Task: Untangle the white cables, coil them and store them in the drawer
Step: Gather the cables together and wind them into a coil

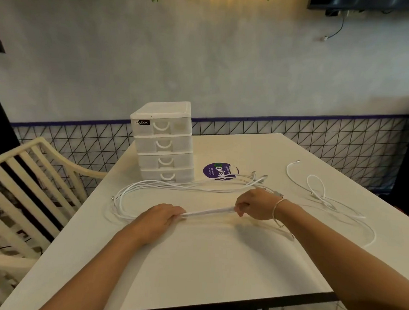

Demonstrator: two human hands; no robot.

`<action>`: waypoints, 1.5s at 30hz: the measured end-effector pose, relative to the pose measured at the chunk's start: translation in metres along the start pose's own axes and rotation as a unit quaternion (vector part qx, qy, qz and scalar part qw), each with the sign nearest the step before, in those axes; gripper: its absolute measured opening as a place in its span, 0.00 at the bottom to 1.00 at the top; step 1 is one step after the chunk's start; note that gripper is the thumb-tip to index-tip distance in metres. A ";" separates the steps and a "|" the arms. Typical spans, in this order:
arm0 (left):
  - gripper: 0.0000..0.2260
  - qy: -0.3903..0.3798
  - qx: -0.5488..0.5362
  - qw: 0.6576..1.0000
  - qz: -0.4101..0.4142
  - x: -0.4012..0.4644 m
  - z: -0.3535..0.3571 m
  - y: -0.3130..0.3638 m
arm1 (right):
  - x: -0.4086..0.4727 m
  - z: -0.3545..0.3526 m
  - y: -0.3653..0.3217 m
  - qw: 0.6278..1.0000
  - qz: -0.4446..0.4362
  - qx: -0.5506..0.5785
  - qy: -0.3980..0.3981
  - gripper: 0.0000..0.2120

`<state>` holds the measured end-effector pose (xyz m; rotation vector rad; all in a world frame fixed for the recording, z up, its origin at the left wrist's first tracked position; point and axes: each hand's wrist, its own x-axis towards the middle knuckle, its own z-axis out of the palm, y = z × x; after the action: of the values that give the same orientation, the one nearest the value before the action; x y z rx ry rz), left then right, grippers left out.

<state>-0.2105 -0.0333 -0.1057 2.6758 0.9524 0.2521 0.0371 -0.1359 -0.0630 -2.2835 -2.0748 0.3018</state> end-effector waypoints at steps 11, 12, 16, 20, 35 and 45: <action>0.14 0.021 -0.064 0.996 -0.053 0.031 0.015 0.073 | 0.003 -0.005 -0.024 0.998 -0.047 -0.007 0.038 0.15; 0.14 0.032 -0.077 0.995 -0.062 0.033 0.018 0.076 | 0.001 -0.005 -0.023 0.998 -0.046 -0.001 0.040 0.15; 0.14 0.035 -0.126 0.991 -0.025 0.028 0.018 0.075 | -0.005 -0.008 -0.007 0.997 -0.014 0.072 0.011 0.15; 0.16 0.039 -0.108 0.993 -0.002 0.020 0.015 0.075 | -0.006 -0.009 0.008 0.994 0.004 0.103 -0.024 0.14; 0.12 -0.035 -0.021 0.999 0.018 0.018 0.000 0.079 | 0.002 0.000 0.014 0.997 -0.028 0.038 0.060 0.09; 0.15 -0.037 -0.038 0.998 -0.039 0.021 0.004 0.055 | -0.005 -0.008 0.012 0.968 0.007 0.252 0.001 0.10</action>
<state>-0.1606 -0.0615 -0.0898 2.5547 1.0031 0.1680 0.0502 -0.1412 -0.0566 -1.9847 -1.7219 0.7320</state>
